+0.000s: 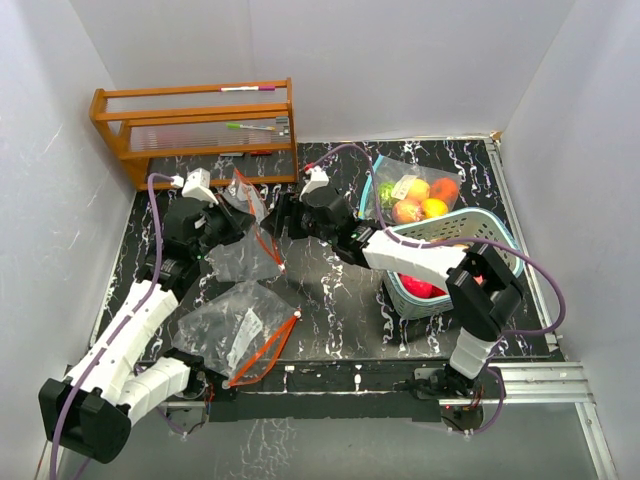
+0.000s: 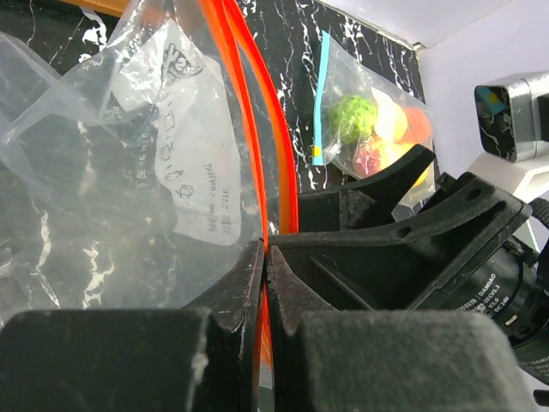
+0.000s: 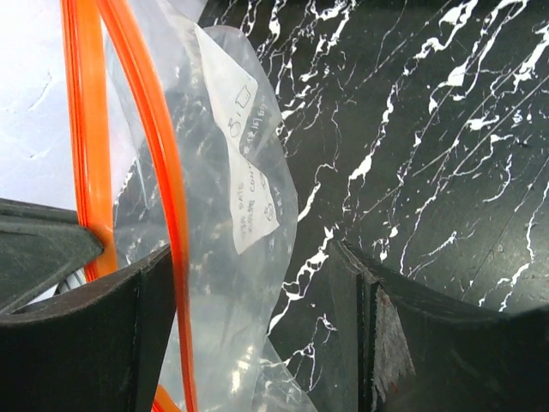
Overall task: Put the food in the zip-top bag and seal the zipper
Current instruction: Open the zipper of the food storage bag at the center of the board.
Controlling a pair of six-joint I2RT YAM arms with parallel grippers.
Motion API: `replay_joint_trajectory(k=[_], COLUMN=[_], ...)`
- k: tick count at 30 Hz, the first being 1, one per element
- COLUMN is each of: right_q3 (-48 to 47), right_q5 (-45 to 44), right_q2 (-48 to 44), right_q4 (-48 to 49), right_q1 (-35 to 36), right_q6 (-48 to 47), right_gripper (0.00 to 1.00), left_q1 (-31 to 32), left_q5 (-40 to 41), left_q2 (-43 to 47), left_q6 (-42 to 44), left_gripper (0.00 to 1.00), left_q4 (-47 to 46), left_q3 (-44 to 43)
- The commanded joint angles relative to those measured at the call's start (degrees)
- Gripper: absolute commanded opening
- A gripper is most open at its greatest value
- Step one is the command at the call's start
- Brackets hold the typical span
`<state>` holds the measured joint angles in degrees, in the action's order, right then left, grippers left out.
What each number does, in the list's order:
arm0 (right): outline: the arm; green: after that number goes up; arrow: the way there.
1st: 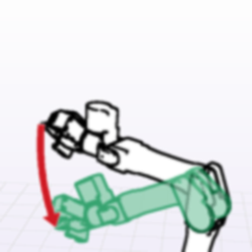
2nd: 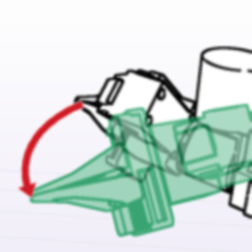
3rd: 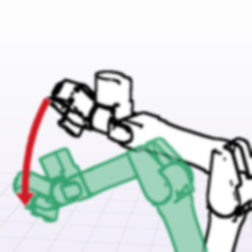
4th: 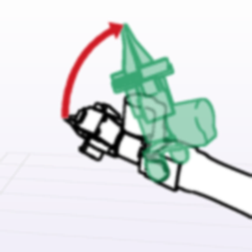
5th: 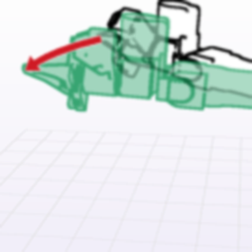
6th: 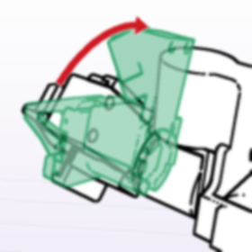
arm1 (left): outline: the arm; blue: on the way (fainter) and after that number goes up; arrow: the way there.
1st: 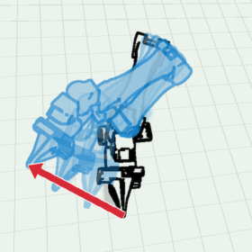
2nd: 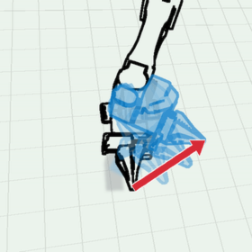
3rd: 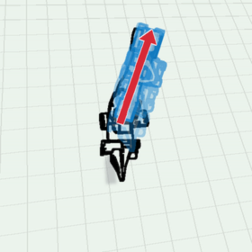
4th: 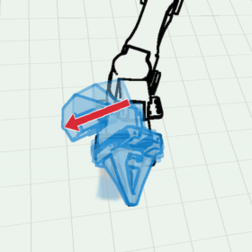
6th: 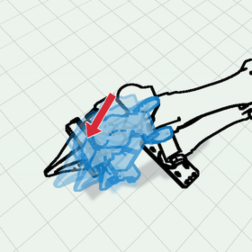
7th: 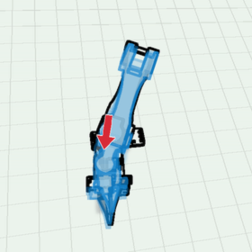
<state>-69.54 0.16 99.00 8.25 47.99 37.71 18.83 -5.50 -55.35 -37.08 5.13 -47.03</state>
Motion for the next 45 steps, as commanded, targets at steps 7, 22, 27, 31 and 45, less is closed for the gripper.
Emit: replay_joint_trajectory(k=[7, 22, 27, 31, 45], right_q3=[-6.4, 5.4, 8.8, 11.2, 9.9], right_q5=[2.1, -27.9, -35.2, -29.7, -18.5], right_q2=[4.0, -11.3, -17.1, -19.5, -18.8], right_q4=[2.1, -8.1, -10.5, -5.3, 1.4], right_q1=[0.0, 0.6, 0.6, 0.6, 2.1], right_q6=[-2.0, -3.2, -2.0, -4.1, -7.8], right_gripper=[0.58, 0.08, 0.08, 0.07, 0.08], left_q1=[0.1, 0.3, 0.3, 0.3, 0.3], left_q5=[-1.8, 13.1, 18.7, 12.4, -13.7], left_q2=[3.3, 4.2, 2.4, 1.4, -4.5], left_q6=[-0.3, 10.4, 12.6, 11.1, 1.0], left_gripper=[0.0, 0.0, 0.0, 0.0, 0.39], left_q4=[0.6, 13.8, 19.4, 15.4, -5.1], left_q3=[-1.3, -5.8, -8.9, -7.8, -6.6])
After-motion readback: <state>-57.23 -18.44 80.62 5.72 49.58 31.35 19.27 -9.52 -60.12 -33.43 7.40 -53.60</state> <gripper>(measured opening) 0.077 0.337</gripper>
